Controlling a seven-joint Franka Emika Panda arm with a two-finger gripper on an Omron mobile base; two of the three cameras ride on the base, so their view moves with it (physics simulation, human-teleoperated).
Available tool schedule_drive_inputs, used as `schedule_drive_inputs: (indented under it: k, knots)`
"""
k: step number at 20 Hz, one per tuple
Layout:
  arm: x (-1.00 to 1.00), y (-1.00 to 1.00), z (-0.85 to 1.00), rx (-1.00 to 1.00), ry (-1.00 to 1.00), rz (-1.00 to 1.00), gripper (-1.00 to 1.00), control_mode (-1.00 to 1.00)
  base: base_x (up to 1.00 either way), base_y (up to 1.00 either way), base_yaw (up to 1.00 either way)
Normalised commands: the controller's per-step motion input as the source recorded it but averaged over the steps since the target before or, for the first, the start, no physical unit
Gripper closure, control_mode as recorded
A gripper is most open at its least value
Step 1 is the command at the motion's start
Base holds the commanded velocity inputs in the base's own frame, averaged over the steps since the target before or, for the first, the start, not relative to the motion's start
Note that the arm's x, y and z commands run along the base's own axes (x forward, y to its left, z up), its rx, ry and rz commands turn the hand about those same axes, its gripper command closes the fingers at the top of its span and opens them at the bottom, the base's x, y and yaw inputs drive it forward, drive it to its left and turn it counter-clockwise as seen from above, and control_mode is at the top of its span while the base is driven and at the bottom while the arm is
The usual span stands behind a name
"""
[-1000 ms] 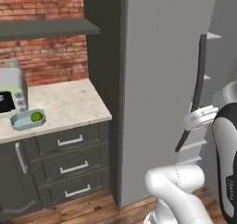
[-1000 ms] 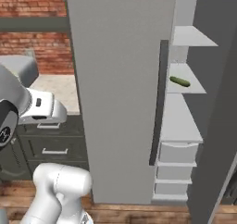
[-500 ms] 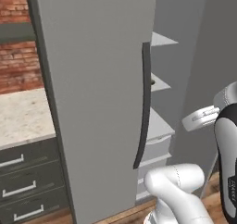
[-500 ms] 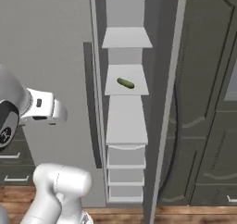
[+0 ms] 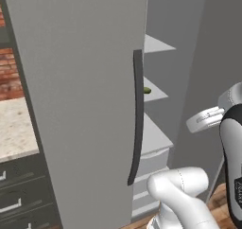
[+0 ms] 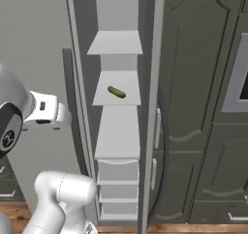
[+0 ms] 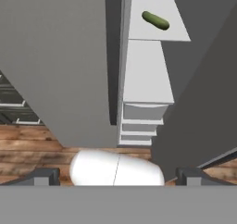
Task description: Take the lime and cucumber out of the freezer and place them in the tupperware container on the counter. Then put the tupperware containing the vegetables back in the freezer.
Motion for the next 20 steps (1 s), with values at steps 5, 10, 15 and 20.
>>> schedule_drive_inputs:
  k: [5, 10, 15, 20]
  knots:
    - [0.0, 0.0, 0.0, 0.0, 0.0, 0.0, -1.0, 1.0, 0.15, -0.28, 0.0]
    - [0.0, 0.0, 0.0, 0.0, 0.0, 0.0, -1.0, 1.0, 0.29, -0.35, 0.01]
    - [0.0, 0.0, 0.0, 0.0, 0.0, 0.0, -1.0, 1.0, 0.41, -0.18, 0.01]
    - [0.0, 0.0, 0.0, 0.0, 0.0, 0.0, -1.0, 1.0, 0.42, -0.06, 0.0]
